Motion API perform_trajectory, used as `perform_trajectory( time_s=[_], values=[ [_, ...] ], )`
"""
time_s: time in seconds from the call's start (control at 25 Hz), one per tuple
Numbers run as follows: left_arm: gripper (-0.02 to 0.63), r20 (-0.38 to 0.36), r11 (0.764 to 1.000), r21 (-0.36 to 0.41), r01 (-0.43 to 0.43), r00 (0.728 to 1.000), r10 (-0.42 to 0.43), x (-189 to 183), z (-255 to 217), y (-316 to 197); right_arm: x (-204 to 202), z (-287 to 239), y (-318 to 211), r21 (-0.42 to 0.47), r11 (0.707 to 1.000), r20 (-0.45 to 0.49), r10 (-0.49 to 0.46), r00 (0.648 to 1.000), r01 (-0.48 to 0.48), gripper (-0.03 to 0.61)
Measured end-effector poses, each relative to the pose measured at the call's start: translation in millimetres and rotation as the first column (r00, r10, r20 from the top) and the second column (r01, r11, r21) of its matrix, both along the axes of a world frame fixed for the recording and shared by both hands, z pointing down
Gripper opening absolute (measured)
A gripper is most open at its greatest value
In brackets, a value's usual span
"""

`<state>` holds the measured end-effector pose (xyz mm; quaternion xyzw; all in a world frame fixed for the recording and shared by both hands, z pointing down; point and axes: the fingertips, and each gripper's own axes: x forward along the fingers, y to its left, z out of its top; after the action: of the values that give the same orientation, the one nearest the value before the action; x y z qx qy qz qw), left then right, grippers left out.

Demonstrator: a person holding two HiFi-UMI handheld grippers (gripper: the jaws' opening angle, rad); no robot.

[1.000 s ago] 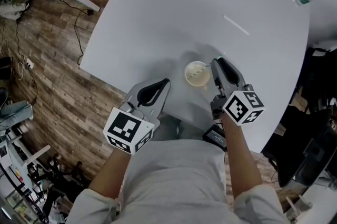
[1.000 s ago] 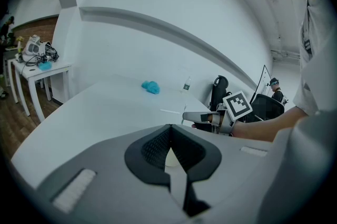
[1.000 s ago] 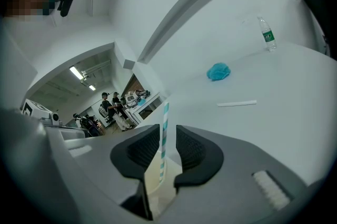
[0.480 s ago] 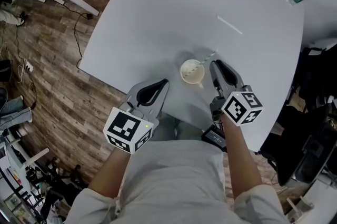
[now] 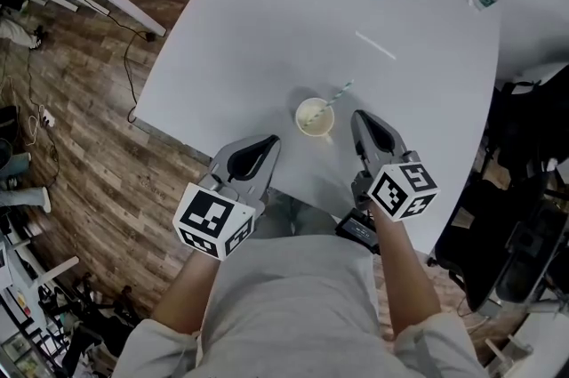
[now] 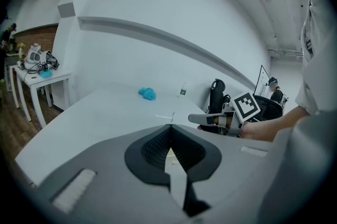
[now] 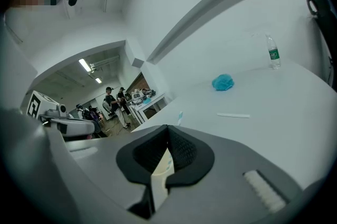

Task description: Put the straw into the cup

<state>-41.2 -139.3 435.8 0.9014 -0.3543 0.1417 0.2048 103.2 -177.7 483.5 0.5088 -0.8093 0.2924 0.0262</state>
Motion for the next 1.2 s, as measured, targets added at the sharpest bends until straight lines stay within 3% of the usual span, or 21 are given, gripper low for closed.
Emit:
perform_trajectory(
  time_s=[0.6, 1.2],
  values=[
    [0.018, -0.003, 0.999, 0.044, 0.007, 1.0, -0.007, -1, -24, 29, -31, -47, 55, 0.018, 0.98, -0.122, -0.194, 0.973, 0.197, 0.006],
    [0.018, -0.012, 0.997, 0.08, 0.017, 1.0, -0.016, -3, -44, 35, -45, -66, 68, 0.048, 0.969, -0.106, -0.236, 0.966, 0.242, 0.006]
  ],
)
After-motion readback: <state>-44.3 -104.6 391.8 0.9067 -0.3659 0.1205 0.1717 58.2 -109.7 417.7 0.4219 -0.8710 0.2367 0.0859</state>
